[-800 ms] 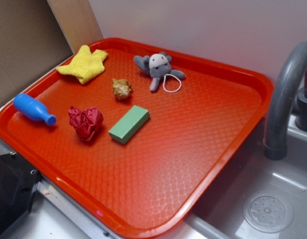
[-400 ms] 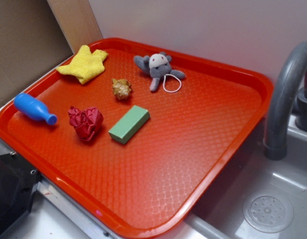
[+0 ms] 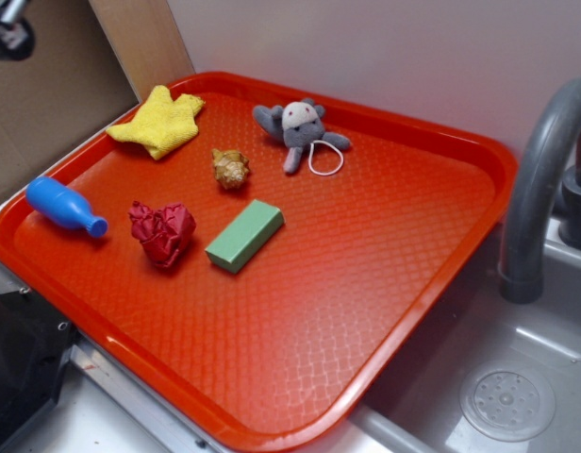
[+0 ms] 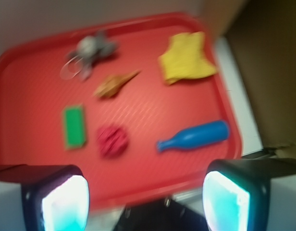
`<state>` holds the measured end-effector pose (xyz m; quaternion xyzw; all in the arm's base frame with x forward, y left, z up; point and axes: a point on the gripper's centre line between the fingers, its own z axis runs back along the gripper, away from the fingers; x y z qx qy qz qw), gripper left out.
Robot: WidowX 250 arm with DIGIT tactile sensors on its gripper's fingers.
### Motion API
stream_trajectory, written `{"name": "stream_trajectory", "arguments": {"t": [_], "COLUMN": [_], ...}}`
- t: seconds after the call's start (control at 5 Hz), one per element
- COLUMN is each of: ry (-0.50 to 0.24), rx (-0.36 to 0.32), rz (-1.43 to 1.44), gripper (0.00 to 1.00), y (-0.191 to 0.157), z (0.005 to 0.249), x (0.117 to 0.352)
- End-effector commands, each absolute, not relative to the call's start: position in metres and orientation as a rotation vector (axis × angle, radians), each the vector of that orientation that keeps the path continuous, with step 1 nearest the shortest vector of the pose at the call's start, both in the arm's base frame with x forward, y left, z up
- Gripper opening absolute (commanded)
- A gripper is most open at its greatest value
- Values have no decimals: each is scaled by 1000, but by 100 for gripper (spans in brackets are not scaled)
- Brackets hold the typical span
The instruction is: Grab the blue bottle.
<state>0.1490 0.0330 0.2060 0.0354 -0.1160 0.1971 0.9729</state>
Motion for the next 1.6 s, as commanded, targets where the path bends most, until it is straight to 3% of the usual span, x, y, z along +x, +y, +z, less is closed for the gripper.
{"name": "stream_trajectory", "arguments": {"t": [0.0,0.2,0.4,0.6,1.0,1.2,1.4], "ry": [-281,-174,-22,88,137,73,72], "rx": [233,280,304,289,139,33,-22], "rz": [919,1159,1396,1448,1363,1241,1150], "gripper": [100,100,100,100,100,100,100], "y": [90,103,113,121,120,105,96], "z": [158,120,91,78,46,27,15], "x": [169,168,152,135,126,138,150]}}
